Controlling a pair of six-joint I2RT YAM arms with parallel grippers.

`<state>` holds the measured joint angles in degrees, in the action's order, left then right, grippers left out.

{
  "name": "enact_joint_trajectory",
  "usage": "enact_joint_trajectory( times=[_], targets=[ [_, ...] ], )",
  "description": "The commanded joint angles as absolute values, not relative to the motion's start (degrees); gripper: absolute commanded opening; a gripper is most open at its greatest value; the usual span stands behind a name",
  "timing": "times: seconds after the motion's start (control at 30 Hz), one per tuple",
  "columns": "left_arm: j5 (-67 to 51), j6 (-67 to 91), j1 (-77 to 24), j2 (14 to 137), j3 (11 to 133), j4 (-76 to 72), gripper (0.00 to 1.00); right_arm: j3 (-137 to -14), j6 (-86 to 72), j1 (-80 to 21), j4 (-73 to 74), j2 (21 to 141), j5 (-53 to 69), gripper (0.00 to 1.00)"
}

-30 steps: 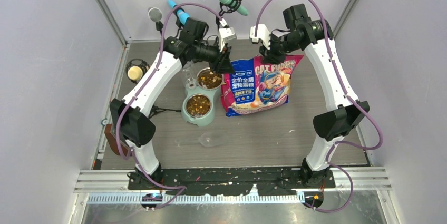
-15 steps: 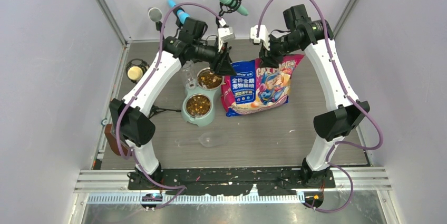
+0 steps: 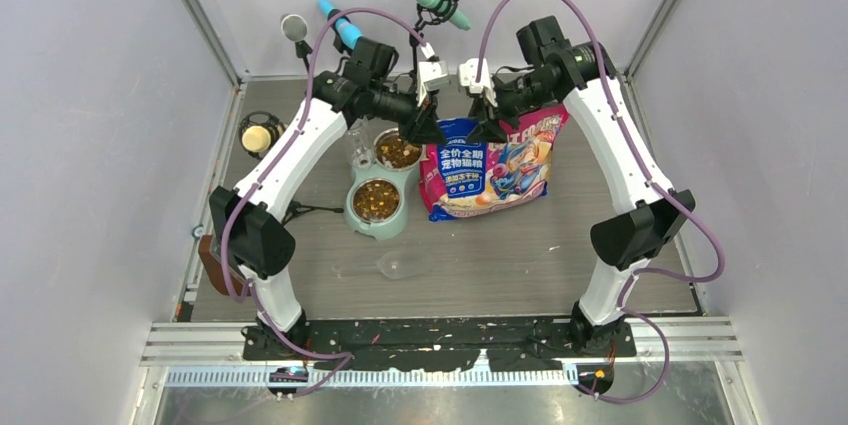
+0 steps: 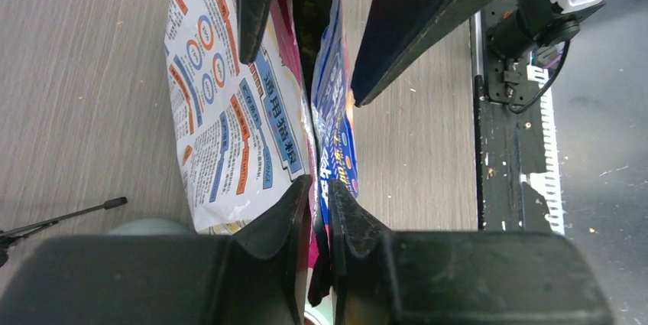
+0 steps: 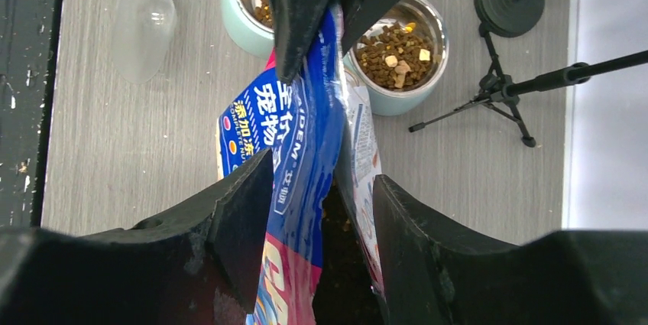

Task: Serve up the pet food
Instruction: Close the pet food bag at the center of the board.

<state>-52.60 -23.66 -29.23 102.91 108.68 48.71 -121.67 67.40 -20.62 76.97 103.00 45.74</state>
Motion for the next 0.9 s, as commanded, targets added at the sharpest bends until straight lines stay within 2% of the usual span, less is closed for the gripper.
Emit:
enact_joint_trajectory(
  times=[0.0,0.1,0.4,0.47,0.67,0.87],
  targets=[
    [-51.0,-25.6,-29.6,101.5,108.7,51.1,0.11,-120.2,67.1,-21.8,75.9,101.3,45.3,0.57],
    [-50.3,-26.6,-29.6,101.5,109.4,52.2,0.0,-119.4,65.8,-22.5,74.4,101.1,41.4,0.51],
    [-48.4,-30.6,-28.9,100.8,110.2,56.5,0.0,-118.2,64.8,-22.7,73.0,98.2,27.7,0.12],
    [-48.1,-31.1,-28.4,100.4,109.9,56.7,0.0,-118.2,64.4,-22.7,72.9,97.7,23.8,0.06],
    [-48.3,-31.4,-27.2,99.6,109.3,56.9,0.0,-114.5,63.5,-22.3,70.3,94.3,10.3,0.05],
    [-48.8,-31.7,-26.6,99.0,108.6,56.7,0.0,-103.4,64.4,-20.5,62.9,88.1,0.7,0.05]
  ],
)
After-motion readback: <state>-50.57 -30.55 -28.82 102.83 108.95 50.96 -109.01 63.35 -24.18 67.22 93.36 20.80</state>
